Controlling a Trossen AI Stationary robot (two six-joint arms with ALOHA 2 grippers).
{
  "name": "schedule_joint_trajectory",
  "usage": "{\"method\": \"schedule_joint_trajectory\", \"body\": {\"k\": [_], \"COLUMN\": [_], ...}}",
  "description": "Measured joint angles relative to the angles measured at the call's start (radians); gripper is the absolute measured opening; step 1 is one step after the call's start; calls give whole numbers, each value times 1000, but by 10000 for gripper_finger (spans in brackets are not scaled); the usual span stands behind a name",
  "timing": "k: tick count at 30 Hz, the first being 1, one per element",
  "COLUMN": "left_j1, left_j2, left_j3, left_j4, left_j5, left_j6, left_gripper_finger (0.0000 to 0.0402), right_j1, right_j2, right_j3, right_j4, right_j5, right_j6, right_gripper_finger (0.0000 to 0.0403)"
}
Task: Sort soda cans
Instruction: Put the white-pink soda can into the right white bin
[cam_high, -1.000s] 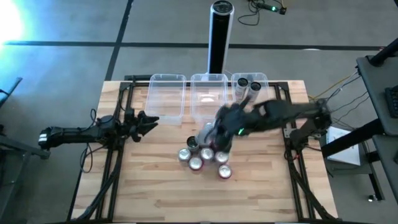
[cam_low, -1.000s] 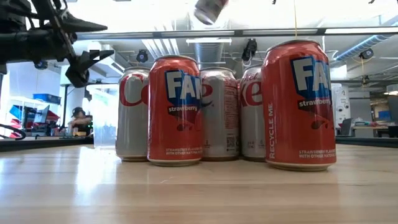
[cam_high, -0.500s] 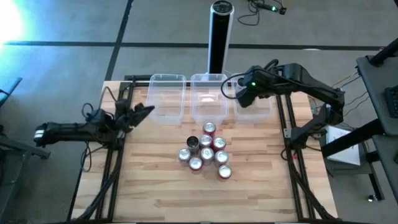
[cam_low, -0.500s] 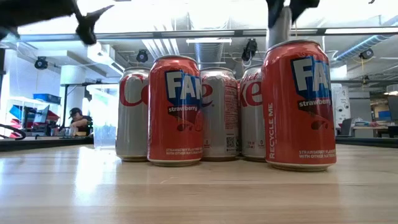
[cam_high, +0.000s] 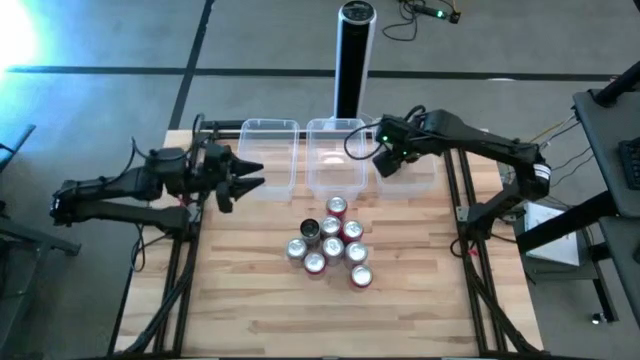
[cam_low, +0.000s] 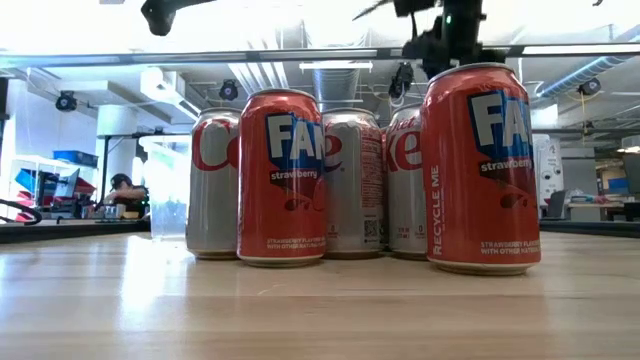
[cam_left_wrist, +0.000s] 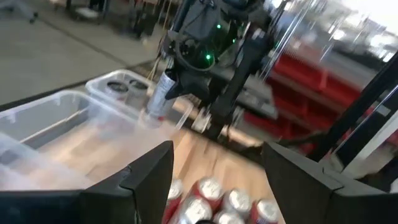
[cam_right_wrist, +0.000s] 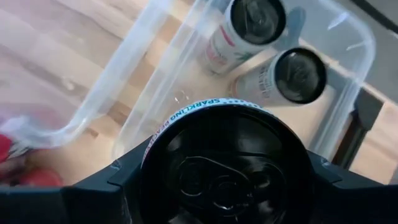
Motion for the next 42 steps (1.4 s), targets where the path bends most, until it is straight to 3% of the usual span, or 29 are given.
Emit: {"method": "schedule_joint_trajectory", "body": {"k": [6, 18, 23, 42], "left_j1": [0, -1, -1, -1], "left_j2": [64, 131, 147, 144], "left_j3": [70, 52, 52, 52], "left_j4": [-72, -64, -36, -2], "left_j5": [0, 0, 1, 1], "left_j6": [31, 26, 35, 56], "left_gripper_finger": [230, 230, 230, 244], "right_j1": [-9, -37, -66, -140], "right_j2": [9, 9, 9, 8], "right_j3": [-116, -254, -287, -376], "right_j4": [69, 215, 300, 445], "right_j5": [-2, -45, 20, -15], "right_j6": [52, 66, 52, 3], "right_gripper_finger": [251, 253, 254, 275]}}
